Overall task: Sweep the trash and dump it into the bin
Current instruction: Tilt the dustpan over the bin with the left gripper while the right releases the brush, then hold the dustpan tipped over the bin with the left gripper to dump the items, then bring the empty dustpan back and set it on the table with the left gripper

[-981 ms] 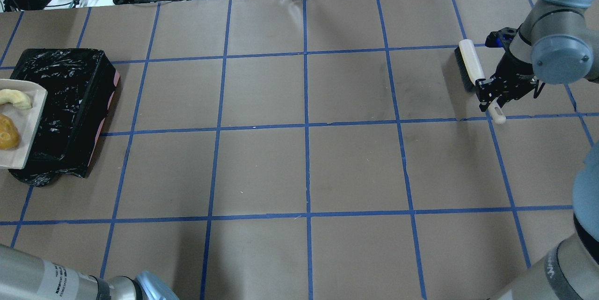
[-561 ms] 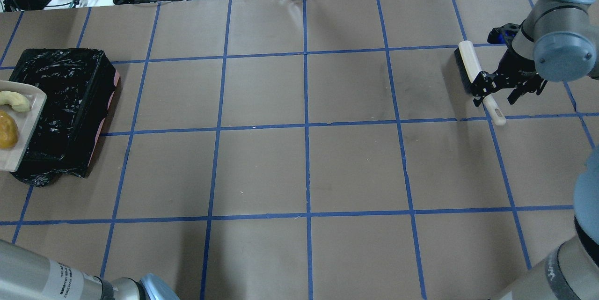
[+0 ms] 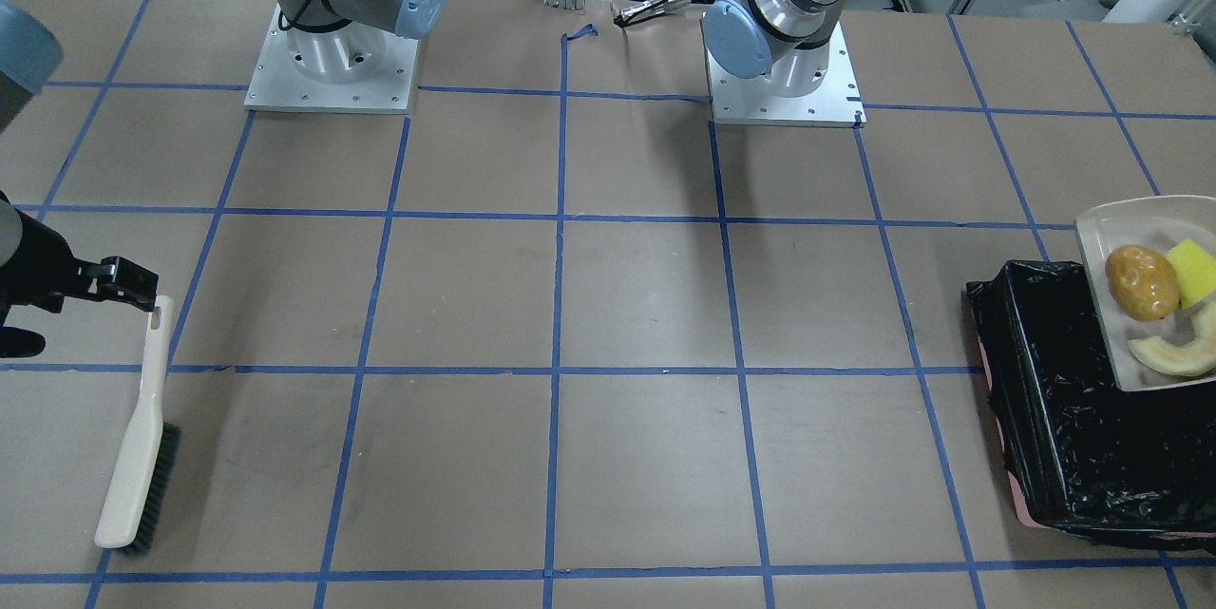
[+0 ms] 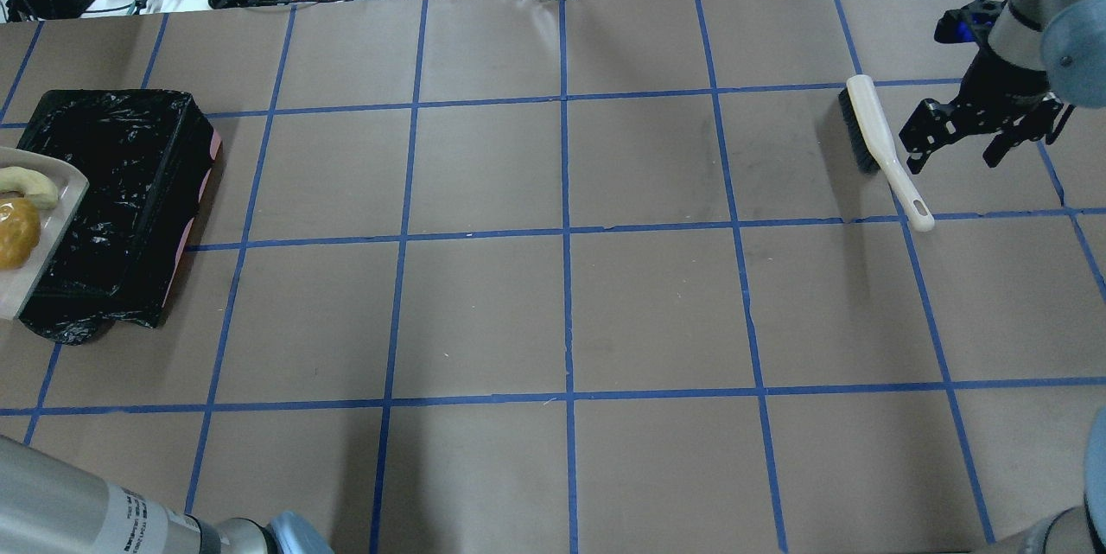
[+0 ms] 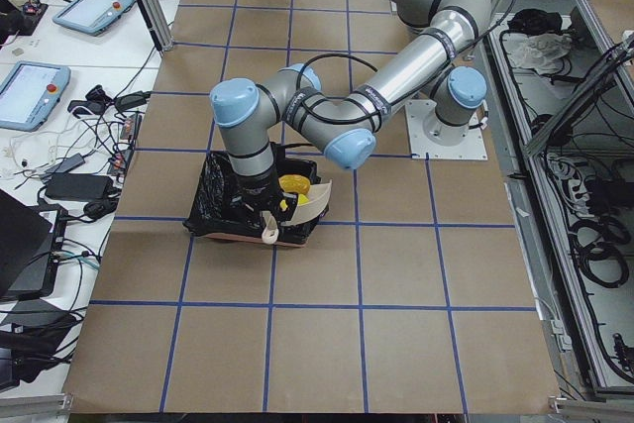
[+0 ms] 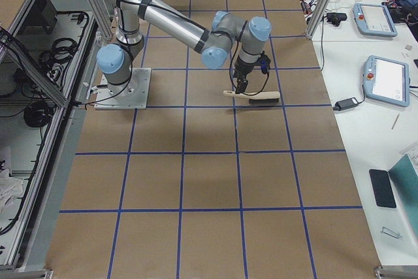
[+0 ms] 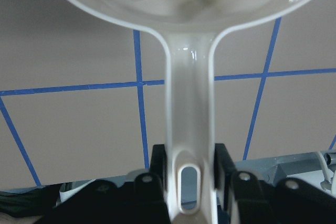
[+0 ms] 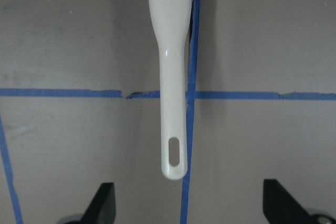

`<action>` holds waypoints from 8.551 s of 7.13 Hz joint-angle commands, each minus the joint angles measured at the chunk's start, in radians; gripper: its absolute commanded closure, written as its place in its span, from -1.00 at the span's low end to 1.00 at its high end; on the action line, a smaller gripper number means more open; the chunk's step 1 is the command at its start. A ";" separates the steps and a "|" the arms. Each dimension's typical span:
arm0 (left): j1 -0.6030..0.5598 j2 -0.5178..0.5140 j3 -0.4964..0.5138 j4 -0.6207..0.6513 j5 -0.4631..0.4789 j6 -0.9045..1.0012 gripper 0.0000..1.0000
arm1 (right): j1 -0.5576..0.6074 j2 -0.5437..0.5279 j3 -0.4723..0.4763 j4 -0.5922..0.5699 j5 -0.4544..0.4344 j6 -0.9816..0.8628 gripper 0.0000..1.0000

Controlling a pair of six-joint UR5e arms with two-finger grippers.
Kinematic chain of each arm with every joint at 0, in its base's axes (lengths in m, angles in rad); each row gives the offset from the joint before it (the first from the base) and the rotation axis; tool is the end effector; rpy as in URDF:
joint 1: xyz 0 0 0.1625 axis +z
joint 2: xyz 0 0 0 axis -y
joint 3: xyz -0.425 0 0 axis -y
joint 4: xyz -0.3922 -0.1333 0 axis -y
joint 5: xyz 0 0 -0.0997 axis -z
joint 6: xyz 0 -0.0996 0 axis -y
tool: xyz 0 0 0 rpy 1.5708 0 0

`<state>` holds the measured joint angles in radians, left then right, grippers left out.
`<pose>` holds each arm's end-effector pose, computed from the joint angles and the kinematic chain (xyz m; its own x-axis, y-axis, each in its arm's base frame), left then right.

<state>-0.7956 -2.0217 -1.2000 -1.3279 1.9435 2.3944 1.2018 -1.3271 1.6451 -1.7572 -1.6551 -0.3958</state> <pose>0.4133 -0.5605 0.4383 -0.0116 0.9881 0.1535 0.9306 -0.0455 0.3631 -0.0858 -0.5682 0.3408 -0.9991 -0.0344 0.0264 -0.0299 0.9877 0.1533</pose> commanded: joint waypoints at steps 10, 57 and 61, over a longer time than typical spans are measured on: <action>-0.054 0.000 0.028 0.003 0.115 0.003 1.00 | 0.332 -0.225 -0.037 0.130 0.070 0.261 -1.00; -0.536 -0.098 -0.214 0.122 -0.353 -0.583 -1.00 | 0.328 -0.274 -0.028 0.142 0.100 0.278 -1.00; -0.583 0.015 -0.182 0.040 -0.397 -0.792 -0.96 | 0.328 -0.274 -0.028 0.143 0.098 0.276 -1.00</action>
<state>-1.3507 -2.0575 -1.3961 -1.2346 1.5636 1.6963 1.5294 -1.6015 1.6168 -1.6113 -1.5569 -0.1196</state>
